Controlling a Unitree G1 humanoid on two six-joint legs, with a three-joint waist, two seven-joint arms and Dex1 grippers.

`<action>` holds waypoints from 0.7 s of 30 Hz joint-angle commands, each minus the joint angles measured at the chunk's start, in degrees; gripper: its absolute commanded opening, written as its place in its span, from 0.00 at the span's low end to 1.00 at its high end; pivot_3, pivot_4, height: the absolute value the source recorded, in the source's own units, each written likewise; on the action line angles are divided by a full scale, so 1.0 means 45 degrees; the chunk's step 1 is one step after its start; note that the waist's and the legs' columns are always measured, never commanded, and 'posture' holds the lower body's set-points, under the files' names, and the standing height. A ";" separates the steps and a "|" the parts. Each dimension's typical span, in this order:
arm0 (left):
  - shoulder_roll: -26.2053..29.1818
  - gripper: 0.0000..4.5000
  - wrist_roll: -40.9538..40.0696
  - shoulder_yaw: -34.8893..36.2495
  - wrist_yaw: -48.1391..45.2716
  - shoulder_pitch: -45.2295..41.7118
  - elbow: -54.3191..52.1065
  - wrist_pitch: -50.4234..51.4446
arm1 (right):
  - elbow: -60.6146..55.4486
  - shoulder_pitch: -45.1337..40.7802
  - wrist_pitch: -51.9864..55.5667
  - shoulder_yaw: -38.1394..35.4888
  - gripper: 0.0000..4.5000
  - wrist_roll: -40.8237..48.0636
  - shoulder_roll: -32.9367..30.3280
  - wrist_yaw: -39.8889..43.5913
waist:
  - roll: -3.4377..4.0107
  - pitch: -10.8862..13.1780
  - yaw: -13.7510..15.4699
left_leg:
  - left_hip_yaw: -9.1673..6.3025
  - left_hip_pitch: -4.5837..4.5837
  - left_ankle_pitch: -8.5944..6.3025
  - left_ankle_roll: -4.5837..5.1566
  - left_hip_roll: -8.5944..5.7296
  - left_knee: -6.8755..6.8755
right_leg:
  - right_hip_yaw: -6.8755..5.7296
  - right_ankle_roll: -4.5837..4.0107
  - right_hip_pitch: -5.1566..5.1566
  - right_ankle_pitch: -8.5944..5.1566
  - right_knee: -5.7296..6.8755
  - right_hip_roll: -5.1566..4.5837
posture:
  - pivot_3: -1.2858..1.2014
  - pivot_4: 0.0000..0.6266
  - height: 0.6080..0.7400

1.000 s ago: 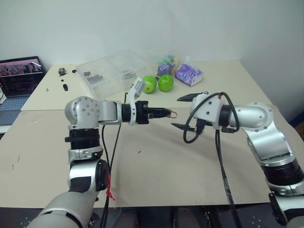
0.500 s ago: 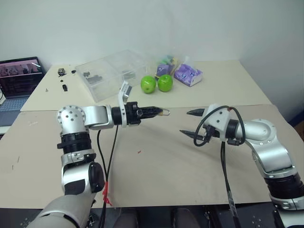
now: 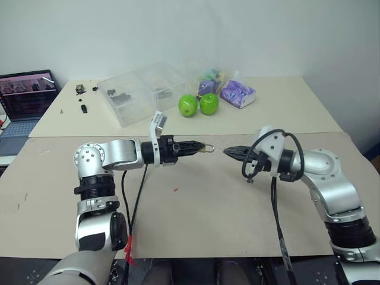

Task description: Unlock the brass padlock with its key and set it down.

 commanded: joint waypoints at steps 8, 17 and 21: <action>0.0979 0.01 -0.2887 -0.1976 0.1209 0.0289 -0.1113 -0.2222 | -0.0954 -0.0244 0.0612 0.0111 0.01 0.0302 0.0325 -0.0468 | 0.0003 -0.0003 0.0011 | 0.0005 0.0002 -0.0001 -0.0013 -0.0010 0.0001 | 0.0023 -0.0001 -0.0005 0.0001 0.0000 -0.0001 | 0.52 0.24 1.00; 0.1027 0.01 -0.2887 -0.2417 0.1008 0.0317 -0.1135 -0.2714 | -0.1190 -0.0918 0.1164 -0.0048 0.01 0.0656 0.0397 -0.0675 | 0.0003 -0.0003 -0.0005 | 0.0010 0.0002 0.0010 -0.0029 -0.0010 -0.0002 | 0.0023 -0.0001 -0.0006 0.0000 -0.0006 0.0003 | 0.52 0.24 1.00; 0.0940 0.01 -0.2887 -0.2483 0.0936 0.0187 -0.1082 -0.2851 | -0.1206 -0.1022 0.1265 -0.0060 0.01 0.0760 0.0474 -0.0774 | 0.0003 -0.0003 0.0001 | 0.0009 0.0001 0.0010 -0.0030 -0.0010 -0.0002 | 0.0022 -0.0001 -0.0004 0.0000 -0.0010 0.0003 | 0.52 0.24 1.00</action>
